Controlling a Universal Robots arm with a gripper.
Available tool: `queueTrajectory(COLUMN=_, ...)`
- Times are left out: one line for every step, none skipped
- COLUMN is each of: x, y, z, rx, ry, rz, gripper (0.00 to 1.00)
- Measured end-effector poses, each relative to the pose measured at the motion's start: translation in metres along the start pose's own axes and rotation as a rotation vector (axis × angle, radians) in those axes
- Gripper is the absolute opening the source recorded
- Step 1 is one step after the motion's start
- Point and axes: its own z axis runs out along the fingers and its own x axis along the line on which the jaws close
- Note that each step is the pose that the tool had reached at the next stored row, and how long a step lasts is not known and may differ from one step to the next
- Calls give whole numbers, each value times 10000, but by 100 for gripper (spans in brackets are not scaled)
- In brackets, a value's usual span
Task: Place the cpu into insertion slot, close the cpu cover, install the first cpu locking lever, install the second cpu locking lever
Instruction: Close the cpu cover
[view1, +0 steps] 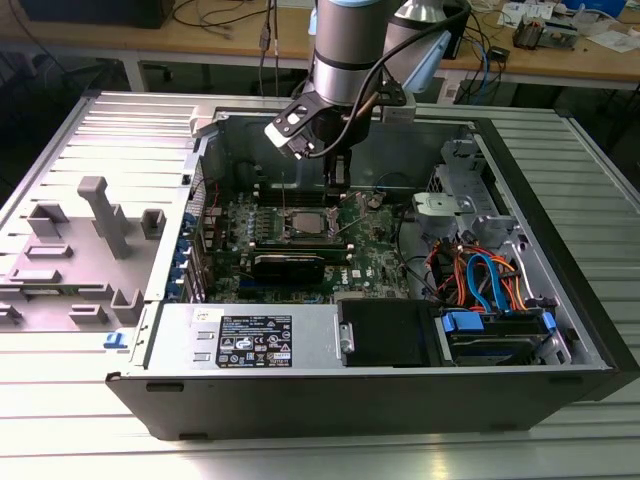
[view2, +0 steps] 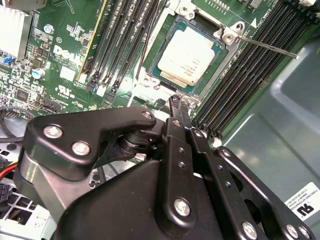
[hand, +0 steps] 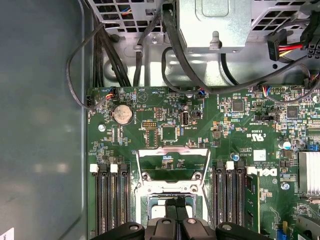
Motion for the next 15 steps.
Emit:
queueTrajectory(x=0, y=0, z=0, rx=0, ry=0, rz=0, gripper=11)
queueTrajectory(x=0, y=0, z=0, rx=0, ry=0, rz=0, gripper=11)
queueTrajectory(x=0, y=0, z=0, rx=0, ry=0, rz=0, gripper=11)
queueTrajectory(x=0, y=6, z=0, rx=0, ry=0, rz=-2, gripper=11)
queueTrajectory(x=1, y=26, z=0, rx=0, ry=-1, rz=-1, gripper=11)
queueTrajectory(x=1, y=41, z=0, rx=-1, ry=-1, rz=0, gripper=11)
queueTrajectory(x=1, y=65, z=0, rx=0, ry=-1, rz=-1, gripper=11)
queueTrajectory(x=2, y=87, z=0, rx=-1, ry=-1, rz=0, gripper=11)
queueTrajectory(x=2, y=122, z=0, rx=0, ry=0, rz=-1, gripper=11)
queueTrajectory(x=3, y=132, z=0, rx=0, ry=0, rz=-1, gripper=11)
queueTrajectory(x=4, y=143, z=-9, rx=0, ry=-1, rz=-1, gripper=11)
queueTrajectory(x=4, y=149, z=-30, rx=0, ry=0, rz=-1, gripper=11)
queueTrajectory(x=5, y=154, z=-42, rx=0, ry=0, rz=-1, gripper=11)
queueTrajectory(x=6, y=161, z=-51, rx=-1, ry=0, rz=-1, gripper=11)
queueTrajectory(x=7, y=172, z=-57, rx=-1, ry=1, rz=-1, gripper=11)
